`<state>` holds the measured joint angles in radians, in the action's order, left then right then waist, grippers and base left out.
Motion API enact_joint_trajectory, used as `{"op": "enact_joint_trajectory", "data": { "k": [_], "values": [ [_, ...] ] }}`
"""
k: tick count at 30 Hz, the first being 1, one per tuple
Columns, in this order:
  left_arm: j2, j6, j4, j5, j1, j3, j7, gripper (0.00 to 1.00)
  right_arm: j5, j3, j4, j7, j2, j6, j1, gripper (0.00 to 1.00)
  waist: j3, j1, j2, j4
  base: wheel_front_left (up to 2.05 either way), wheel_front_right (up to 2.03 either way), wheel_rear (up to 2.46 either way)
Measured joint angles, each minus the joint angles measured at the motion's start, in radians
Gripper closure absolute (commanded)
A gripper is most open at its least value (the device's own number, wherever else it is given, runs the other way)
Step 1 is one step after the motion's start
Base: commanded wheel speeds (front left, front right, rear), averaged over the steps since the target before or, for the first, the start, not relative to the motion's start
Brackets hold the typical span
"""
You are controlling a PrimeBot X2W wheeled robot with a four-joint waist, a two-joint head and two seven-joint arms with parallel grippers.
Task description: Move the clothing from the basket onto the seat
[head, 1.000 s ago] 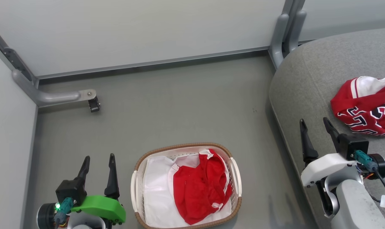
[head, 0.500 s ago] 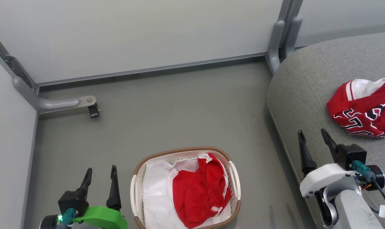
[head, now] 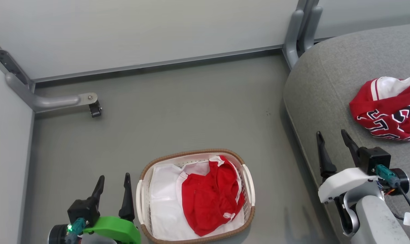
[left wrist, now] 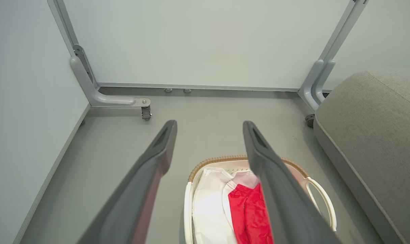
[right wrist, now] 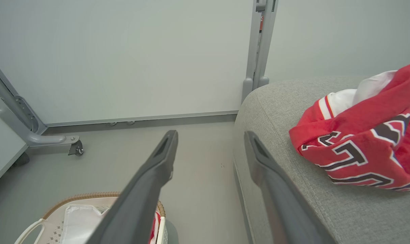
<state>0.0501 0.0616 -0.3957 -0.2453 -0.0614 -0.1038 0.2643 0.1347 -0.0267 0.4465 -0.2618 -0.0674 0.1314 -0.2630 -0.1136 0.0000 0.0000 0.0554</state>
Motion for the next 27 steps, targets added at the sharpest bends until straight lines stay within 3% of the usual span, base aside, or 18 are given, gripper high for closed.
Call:
{"op": "enact_joint_trajectory", "data": {
  "k": [27],
  "values": [
    [-0.001, 0.005, -0.182, -0.055, -0.238, -0.131, 0.0, 0.0, 0.024, 0.049, -0.153, 0.0, -0.003, 0.0, -0.166, 0.0, -0.28, 0.0, 0.0, 0.027, 0.0, 0.0, 0.0]
  ]
}}
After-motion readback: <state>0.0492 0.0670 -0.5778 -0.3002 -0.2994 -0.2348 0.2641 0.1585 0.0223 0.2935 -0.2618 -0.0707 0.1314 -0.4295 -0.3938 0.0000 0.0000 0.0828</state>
